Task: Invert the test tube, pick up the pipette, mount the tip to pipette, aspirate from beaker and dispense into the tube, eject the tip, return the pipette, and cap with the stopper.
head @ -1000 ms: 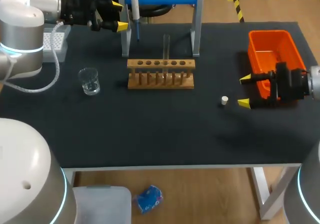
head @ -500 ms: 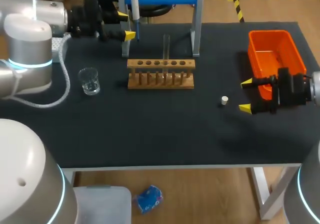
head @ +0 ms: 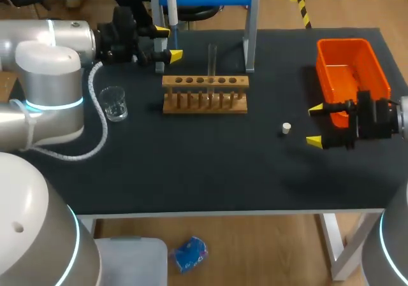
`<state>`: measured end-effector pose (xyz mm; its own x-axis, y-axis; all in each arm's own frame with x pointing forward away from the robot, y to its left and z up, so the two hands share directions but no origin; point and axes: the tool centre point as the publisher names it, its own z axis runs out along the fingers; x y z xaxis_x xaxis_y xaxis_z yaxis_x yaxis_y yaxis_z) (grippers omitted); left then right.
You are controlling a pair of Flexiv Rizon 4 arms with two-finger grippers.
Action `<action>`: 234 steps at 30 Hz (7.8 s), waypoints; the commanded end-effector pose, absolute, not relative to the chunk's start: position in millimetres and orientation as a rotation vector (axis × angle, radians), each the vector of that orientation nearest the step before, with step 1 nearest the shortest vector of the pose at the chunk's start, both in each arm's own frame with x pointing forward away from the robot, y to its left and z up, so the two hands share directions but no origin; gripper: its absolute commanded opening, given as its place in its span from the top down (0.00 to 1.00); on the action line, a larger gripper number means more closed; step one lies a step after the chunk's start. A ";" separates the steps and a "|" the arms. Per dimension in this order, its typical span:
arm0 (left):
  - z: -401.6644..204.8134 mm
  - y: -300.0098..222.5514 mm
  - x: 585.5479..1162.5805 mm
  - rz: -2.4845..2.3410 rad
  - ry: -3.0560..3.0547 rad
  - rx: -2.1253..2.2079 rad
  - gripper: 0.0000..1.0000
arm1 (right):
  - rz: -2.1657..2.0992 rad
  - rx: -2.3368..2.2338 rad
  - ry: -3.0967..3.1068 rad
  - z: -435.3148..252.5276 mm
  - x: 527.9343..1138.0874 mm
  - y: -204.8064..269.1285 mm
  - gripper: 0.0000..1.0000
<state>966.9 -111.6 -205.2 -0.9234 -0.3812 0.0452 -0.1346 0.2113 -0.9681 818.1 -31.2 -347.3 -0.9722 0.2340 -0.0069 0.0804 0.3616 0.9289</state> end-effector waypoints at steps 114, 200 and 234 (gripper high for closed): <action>-208.9 -118.5 956.8 -1.783 2.214 -0.542 0.00 | 1.494 0.646 2.483 -429.9 888.6 5.5 0.41; -208.9 -118.5 956.8 -1.783 2.214 -0.542 0.00 | 1.574 0.305 2.491 -189.0 975.1 142.0 1.00; -208.9 -118.5 956.8 -1.783 2.214 -0.542 0.00 | 1.582 0.248 2.546 -218.8 1001.8 207.9 1.00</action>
<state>957.2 -117.4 -207.4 -0.9025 -0.4287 0.0425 -0.1344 0.1863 -0.9733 1004.4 211.3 -219.3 -0.9777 0.2085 -0.0268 0.0683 0.4354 0.8977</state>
